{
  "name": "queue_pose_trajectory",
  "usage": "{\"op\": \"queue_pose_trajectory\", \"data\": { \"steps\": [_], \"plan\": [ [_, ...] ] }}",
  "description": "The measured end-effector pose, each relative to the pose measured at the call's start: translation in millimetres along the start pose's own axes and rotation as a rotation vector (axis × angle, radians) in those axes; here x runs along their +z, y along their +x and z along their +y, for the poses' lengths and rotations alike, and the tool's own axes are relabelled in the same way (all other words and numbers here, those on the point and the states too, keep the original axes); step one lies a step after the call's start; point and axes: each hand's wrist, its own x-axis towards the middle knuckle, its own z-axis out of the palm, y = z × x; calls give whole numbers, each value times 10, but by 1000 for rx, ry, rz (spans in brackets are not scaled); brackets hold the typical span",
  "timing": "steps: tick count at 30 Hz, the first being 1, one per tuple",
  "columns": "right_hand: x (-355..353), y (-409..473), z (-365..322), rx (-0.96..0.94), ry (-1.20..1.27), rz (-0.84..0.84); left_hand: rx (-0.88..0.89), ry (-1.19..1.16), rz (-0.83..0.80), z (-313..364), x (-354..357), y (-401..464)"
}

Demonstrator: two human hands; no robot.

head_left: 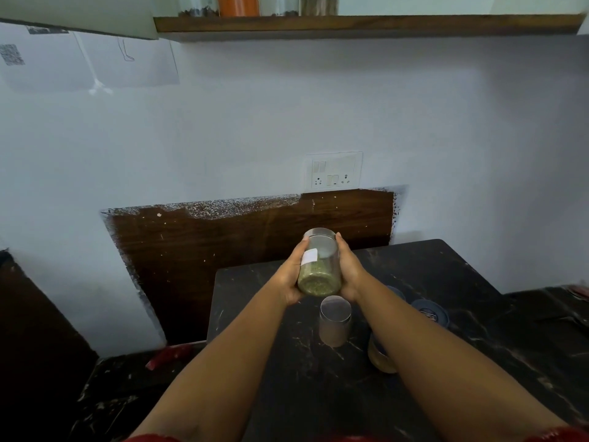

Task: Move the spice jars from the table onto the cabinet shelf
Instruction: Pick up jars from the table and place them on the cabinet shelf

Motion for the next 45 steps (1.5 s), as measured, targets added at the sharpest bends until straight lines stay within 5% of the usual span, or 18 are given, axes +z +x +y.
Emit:
{"op": "queue_pose_trajectory", "data": {
  "steps": [4, 13, 20, 31, 36, 39, 45],
  "plan": [
    [-57, -24, -54, -58, 101, 100, -30, -98, -45, 27, 118, 89],
    [-391, -18, -295, -122, -198, 384, -86, -61, -85, -106, 344, 297],
    [-791, 5, -556, -29, -150, 294, -35, -35, -165, -220, 730, 564],
    [-1385, 178, -878, -2, -15, 150, 67, -69, -42, -404, 1259, 888],
    [-1401, 112, -898, -37, -327, -61, 172, -111, 86, -464, 1333, 934],
    [-1368, 116, -831, -136, -592, -34, 214, -147, 130, -432, 1302, 885],
    [-1274, 194, -802, -282, -712, 8, 325, -118, 208, -351, 1269, 749]
  ]
}}
